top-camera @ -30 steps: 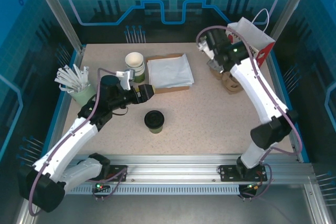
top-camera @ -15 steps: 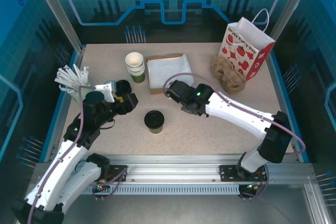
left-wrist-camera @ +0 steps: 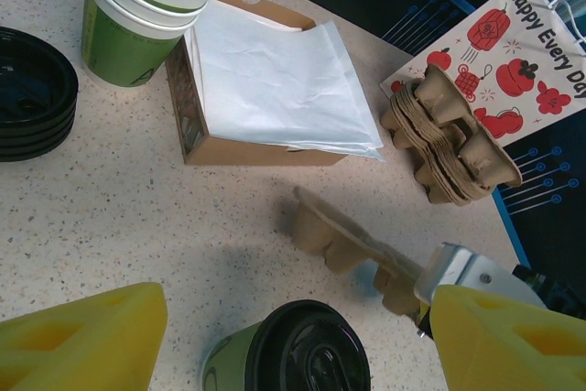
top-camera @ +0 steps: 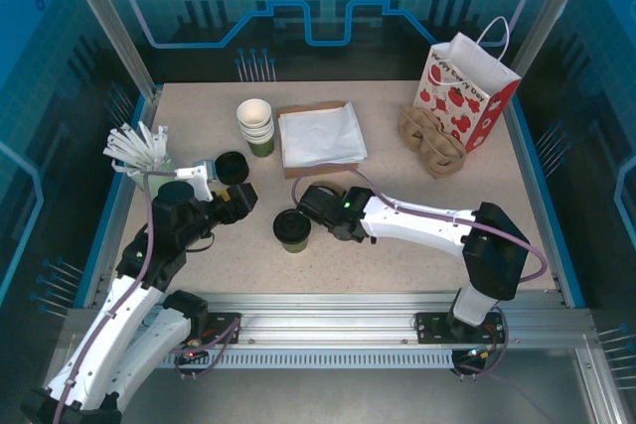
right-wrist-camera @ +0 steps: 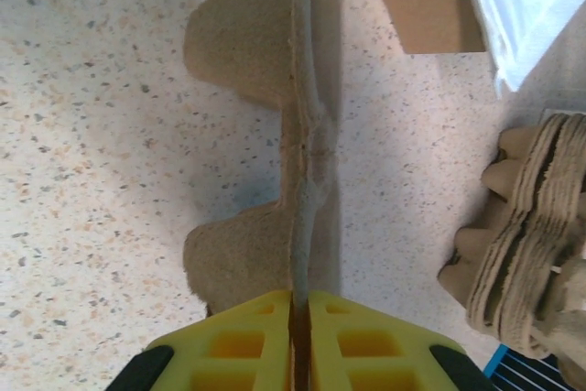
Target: Pack the takeout coffee
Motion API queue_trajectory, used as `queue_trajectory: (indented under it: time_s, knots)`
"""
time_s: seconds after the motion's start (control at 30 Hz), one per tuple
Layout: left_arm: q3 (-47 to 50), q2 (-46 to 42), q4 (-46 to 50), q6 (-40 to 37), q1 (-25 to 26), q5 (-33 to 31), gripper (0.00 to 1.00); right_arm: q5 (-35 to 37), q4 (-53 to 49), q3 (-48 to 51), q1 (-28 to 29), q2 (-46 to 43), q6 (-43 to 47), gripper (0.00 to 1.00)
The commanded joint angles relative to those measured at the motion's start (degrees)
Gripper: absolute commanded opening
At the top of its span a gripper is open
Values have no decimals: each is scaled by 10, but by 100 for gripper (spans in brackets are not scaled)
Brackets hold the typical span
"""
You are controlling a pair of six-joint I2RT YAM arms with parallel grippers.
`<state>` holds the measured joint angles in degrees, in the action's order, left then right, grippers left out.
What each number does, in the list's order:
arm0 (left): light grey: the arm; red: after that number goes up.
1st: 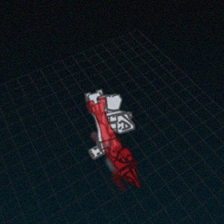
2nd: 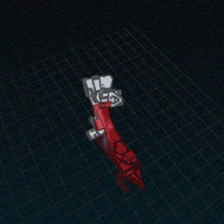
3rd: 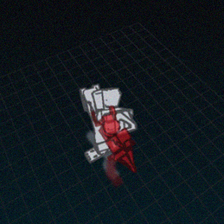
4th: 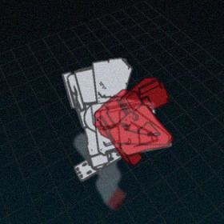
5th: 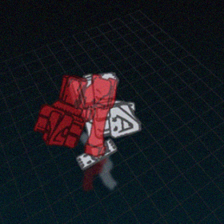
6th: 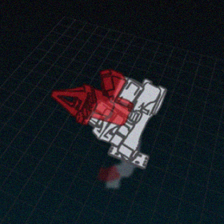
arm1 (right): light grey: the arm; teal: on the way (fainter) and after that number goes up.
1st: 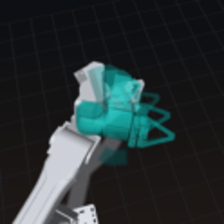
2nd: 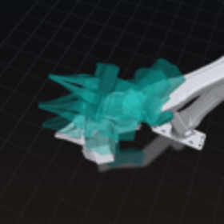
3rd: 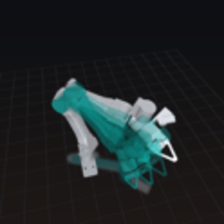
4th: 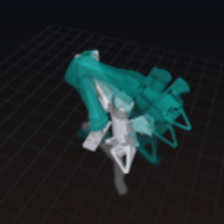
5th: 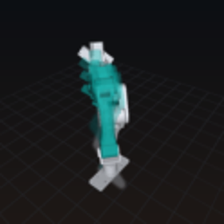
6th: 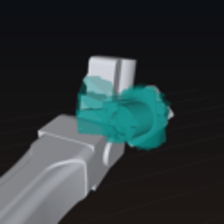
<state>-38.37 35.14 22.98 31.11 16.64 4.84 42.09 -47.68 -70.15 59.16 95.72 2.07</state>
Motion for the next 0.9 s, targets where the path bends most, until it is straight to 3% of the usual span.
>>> queue_trajectory:
  time_s: [0.0, 0.37, 0.5, 0.57, 0.7, 0.87]
  knots:
    - [7, -5, -2, -4, -5, 0, 77, -26, 18, 20, 14, -6, -37, 14]
    - [10, 17, -32, 3, -5, 37, 77, -156, 35, 57, 27, -93, -69, 25]
    - [10, 26, -47, 9, -5, 54, 77, -228, 45, 55, 3, -156, -65, 31]
    - [9, 33, -59, 15, -5, 69, 77, -268, 59, 60, -37, -193, -62, 39]
    - [1, 51, -82, 28, -3, 107, 77, -312, 65, 54, -174, -237, -52, 56]
    - [-3, 61, -102, 34, 0, 116, 76, -208, 35, -1, -311, -208, 0, 65]
